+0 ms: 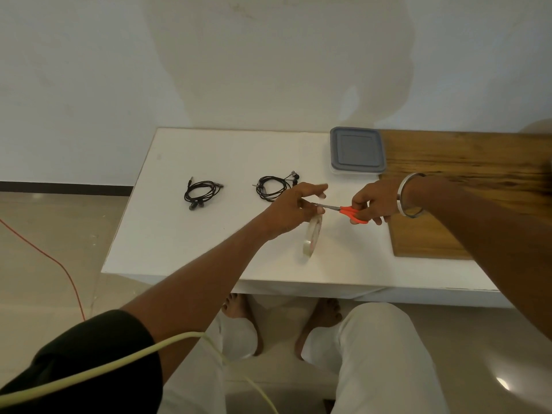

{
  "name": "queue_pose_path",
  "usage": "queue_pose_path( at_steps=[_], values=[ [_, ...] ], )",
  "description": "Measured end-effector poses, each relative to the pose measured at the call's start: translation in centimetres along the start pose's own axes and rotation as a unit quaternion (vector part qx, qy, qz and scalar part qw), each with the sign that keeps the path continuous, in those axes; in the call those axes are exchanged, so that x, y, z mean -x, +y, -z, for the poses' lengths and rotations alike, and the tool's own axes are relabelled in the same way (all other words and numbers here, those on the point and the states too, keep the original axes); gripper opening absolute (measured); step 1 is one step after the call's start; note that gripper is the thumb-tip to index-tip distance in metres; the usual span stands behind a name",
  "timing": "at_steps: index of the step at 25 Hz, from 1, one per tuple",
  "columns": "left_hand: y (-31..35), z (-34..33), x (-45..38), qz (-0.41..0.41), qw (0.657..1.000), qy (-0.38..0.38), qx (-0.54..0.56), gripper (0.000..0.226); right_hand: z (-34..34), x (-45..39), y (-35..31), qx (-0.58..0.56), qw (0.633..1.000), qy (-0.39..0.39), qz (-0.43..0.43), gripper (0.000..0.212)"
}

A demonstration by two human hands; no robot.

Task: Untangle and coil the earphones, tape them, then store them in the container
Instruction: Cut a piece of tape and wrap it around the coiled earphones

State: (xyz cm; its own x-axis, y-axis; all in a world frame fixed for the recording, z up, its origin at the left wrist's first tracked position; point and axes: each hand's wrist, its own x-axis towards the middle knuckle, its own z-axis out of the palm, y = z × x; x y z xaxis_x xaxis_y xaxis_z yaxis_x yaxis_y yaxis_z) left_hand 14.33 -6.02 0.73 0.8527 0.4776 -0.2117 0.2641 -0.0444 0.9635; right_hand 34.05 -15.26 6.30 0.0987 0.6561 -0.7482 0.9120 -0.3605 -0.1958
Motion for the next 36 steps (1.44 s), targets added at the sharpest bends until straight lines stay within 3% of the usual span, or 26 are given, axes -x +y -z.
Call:
queue_pose_path(
  at_steps=[5, 10, 18, 21, 23, 26, 27, 29, 33, 36],
  values=[
    [-0.3, 0.1, 0.8, 0.014, 1.000, -0.001, 0.025, 0.060, -0.5, -0.3, 1.6, -0.003, 0.999, 0.030, 0.008, 0.020],
    [-0.4, 0.7, 1.0, 0.009, 0.999, 0.012, 0.033, 0.064, -3.1, -1.6, 3.3, 0.035, 0.991, 0.106, -0.076, 0.050],
    [-1.2, 0.0, 1.3, 0.034, 0.990, 0.080, 0.110, 0.060, -5.7, -4.4, 1.0, 0.060, 0.967, 0.160, -0.189, 0.049],
    [-1.4, -0.4, 1.2, 0.045, 0.983, 0.114, 0.135, 0.059, -5.5, -4.3, 0.8, -0.003, 0.966, 0.200, -0.164, 0.039],
    [-1.4, -0.5, 0.9, 0.056, 0.975, 0.141, 0.160, 0.059, -5.5, -3.9, 0.0, -0.038, 0.961, 0.238, -0.138, 0.046],
    [-1.4, -0.7, 0.3, 0.079, 0.958, 0.209, 0.181, 0.057, -6.2, -3.6, -2.2, -0.145, 0.935, 0.325, -0.002, 0.023],
    [-1.4, -0.8, 0.1, 0.090, 0.952, 0.236, 0.174, 0.055, -6.6, -3.6, -3.2, -0.192, 0.930, 0.311, 0.050, 0.015],
    [-1.4, -0.7, -0.2, 0.107, 0.941, 0.280, 0.157, 0.051, -7.8, -3.8, -5.5, -0.238, 0.929, 0.263, 0.102, 0.020],
    [-1.4, -0.6, -0.7, 0.141, 0.923, 0.331, 0.136, 0.050, -10.3, -5.4, -9.0, -0.172, 0.924, 0.322, 0.112, 0.039],
    [-1.4, -0.2, -1.0, 0.140, 0.918, 0.338, 0.154, 0.051, -11.2, -5.6, -9.8, -0.182, 0.918, 0.342, 0.088, 0.034]
  ],
)
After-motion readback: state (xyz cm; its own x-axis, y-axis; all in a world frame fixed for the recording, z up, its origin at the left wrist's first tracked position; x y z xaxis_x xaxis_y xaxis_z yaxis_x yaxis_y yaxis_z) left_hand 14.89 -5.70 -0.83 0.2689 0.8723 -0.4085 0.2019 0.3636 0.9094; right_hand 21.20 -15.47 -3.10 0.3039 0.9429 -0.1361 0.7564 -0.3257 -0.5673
